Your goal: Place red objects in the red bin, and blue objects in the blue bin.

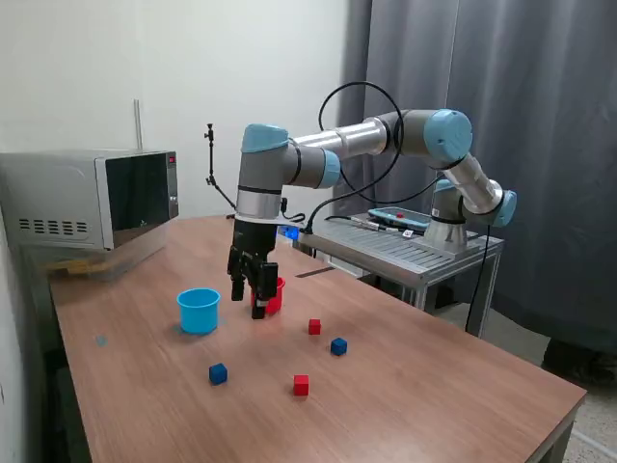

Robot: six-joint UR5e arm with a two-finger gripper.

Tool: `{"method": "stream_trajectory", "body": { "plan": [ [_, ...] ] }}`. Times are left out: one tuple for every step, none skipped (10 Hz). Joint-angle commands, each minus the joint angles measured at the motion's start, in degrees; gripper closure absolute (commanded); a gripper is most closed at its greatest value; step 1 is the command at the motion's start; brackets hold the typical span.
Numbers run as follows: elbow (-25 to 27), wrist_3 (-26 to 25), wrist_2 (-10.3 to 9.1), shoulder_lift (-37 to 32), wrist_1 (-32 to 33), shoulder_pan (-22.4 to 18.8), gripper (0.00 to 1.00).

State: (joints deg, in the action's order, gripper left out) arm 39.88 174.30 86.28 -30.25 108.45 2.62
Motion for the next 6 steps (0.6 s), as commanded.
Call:
{"method": "stream_trajectory", "body": {
  "plan": [
    [-0.85,3.74,0.03,2.20,0.53,0.02,0.00],
    [-2.34,4.20,0.03,3.69,0.45,0.02,0.00],
    [-3.57,4.21,0.03,5.19,0.45,0.02,0.00],
    [-4.19,4.21,0.03,6.16,0.53,0.10,0.00],
    [-4.72,5.08,0.03,6.86,0.54,0.10,0.00],
    [-5.42,5.52,-0.14,7.39,1.23,0.19,0.00]
  ]
}}
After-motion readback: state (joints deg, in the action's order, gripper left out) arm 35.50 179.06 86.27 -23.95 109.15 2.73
